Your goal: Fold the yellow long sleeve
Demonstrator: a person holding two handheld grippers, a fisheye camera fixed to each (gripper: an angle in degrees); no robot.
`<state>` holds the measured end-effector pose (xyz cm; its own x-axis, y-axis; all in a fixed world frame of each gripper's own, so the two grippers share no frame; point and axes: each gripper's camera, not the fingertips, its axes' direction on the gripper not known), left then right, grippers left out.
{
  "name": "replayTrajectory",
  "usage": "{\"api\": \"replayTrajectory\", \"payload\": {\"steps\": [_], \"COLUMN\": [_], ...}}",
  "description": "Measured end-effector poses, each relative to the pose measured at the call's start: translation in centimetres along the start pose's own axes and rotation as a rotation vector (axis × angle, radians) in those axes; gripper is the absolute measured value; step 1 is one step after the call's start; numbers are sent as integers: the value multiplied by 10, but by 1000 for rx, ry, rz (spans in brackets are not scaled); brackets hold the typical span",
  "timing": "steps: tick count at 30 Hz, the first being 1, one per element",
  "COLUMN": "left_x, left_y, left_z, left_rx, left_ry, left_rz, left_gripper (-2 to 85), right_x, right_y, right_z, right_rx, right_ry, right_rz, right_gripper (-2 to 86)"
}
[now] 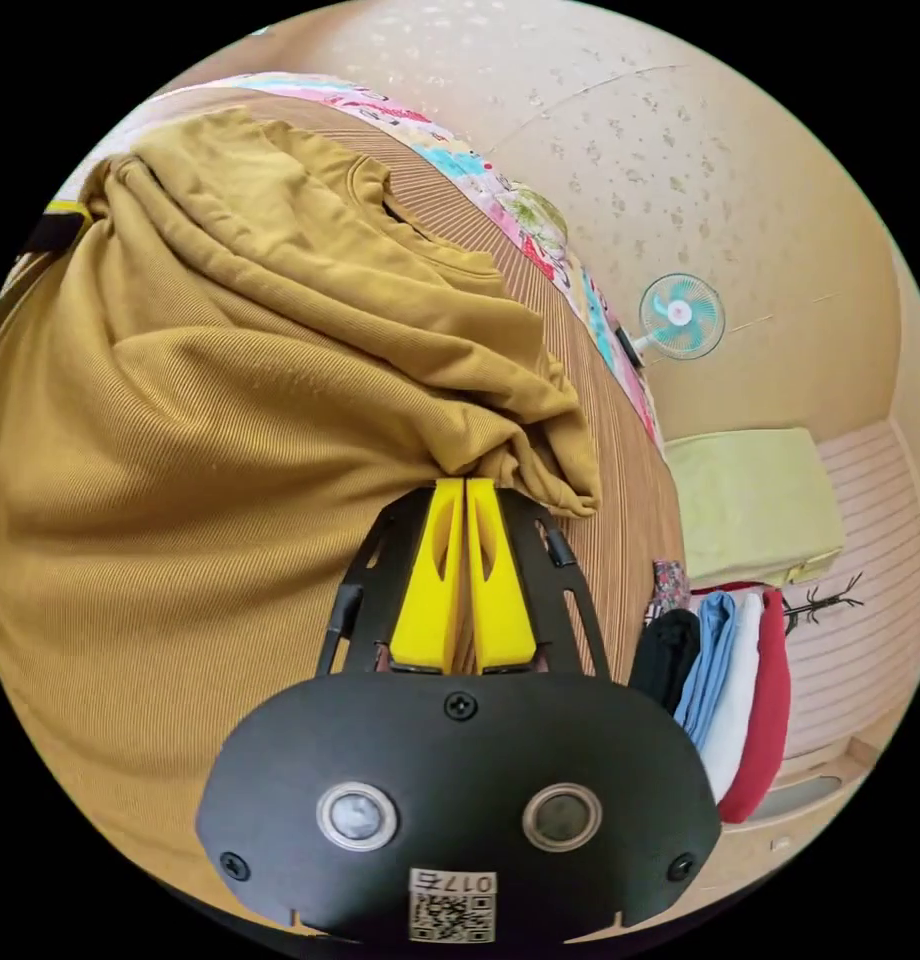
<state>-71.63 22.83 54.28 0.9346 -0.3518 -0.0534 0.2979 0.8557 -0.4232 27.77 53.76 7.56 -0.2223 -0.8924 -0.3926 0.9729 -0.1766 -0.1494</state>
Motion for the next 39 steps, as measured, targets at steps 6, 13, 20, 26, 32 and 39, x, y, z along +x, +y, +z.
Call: {"api": "replayTrajectory", "payload": {"steps": [6, 13, 20, 26, 32, 39], "left_x": [5, -3, -1, 2, 16, -12], "left_y": [-24, -26, -28, -34, -44, -38], "left_z": [10, 4, -9, -22, -38, -83], "left_rx": [16, 21, 24, 25, 24, 0], "left_ry": [-48, 9, 8, -5, -93, 57], "left_rz": [-23, -60, -60, -55, -20, -100], "left_gripper": [-10, -10, -10, -10, -9, 10], "right_x": [33, 54, 144, 137, 97, 121], "right_y": [-30, -20, 45, 148, 206, 239], "right_z": [18, 24, 35, -11, -6, 40], "right_rx": [-52, -39, -28, -8, 81, 109], "right_ry": [-187, -313, -813, -738, -740, -937], "right_rz": [158, 218, 466, 473, 541, 672], "right_gripper": [2, 4, 19, 103, 117, 84]}}
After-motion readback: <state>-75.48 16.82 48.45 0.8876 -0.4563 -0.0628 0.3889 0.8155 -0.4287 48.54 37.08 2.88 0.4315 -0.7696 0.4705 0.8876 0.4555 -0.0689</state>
